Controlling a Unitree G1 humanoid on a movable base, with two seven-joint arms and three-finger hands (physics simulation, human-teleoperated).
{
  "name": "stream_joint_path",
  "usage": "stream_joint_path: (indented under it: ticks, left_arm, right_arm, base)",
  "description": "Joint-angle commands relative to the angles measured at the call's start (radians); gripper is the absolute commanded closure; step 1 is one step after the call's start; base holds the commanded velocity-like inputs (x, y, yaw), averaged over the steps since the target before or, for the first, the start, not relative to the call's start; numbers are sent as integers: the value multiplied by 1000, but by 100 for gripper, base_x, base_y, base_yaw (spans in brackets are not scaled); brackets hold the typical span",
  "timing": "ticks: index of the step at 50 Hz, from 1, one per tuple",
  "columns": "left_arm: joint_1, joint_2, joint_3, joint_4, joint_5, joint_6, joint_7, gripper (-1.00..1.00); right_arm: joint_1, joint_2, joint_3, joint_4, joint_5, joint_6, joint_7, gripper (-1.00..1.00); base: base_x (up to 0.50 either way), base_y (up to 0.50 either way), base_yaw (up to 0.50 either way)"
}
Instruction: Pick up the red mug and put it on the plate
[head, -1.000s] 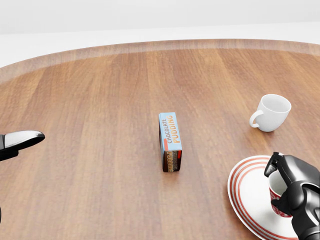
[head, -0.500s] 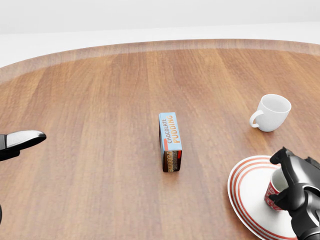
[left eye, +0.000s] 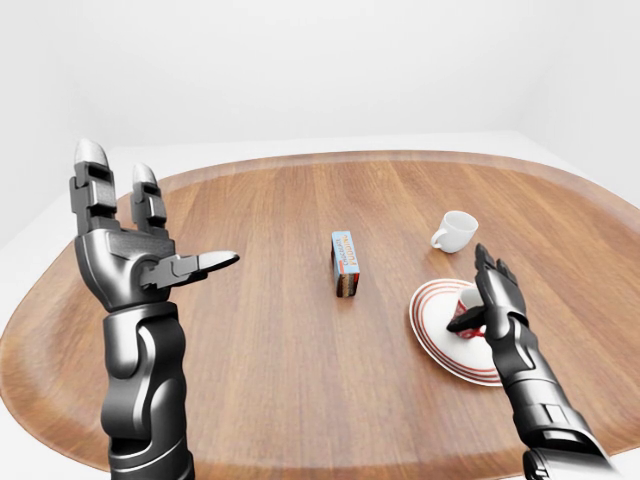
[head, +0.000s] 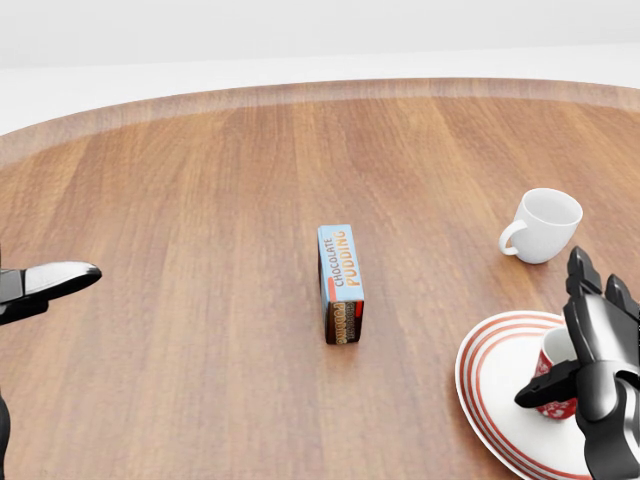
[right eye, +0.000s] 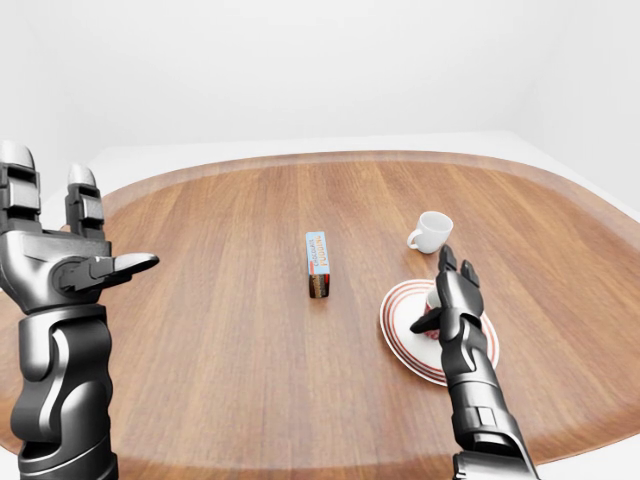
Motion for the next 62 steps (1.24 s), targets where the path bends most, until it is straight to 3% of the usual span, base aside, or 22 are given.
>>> stream_joint_path:
  ticks: [1,13,20,29,37,54,62]
  left_arm:
    - [2,-1,-2,0,4,0,-1,-100]
    - [7,-3,-1,2,5,0,-9,-100]
    - [8,-5,-4,1,6,0,-8,-100]
    - [5,-3,-1,7,7,0,-7,-100]
    - [-1,0,0,15,7,0,-4,-100]
    - [-7,4,1,15,6,0,0,-100]
    - [-9,5,4,15,3,0,2,-100]
  right_arm:
    - [25,19,-12,-184,-45,0,79,-100]
    - [-16,46,-12,-627,-297,0,412,-100]
    - [-116,97,-30,-772,-148,0,492,-100]
    - [-148,133,-45,-819,149,0,438,-100]
    - [-90,159,8,-732,234,0,352,-100]
    - [-52,256,85,-548,314,0,290,-100]
    - [-30,343,93,-616,580,0,304,-100]
  base:
    - [0,0,0]
    - [0,0,0]
    - [0,0,0]
    - [0,0,0]
    - [0,0,0]
    - [0,0,0]
    - [0,0,0]
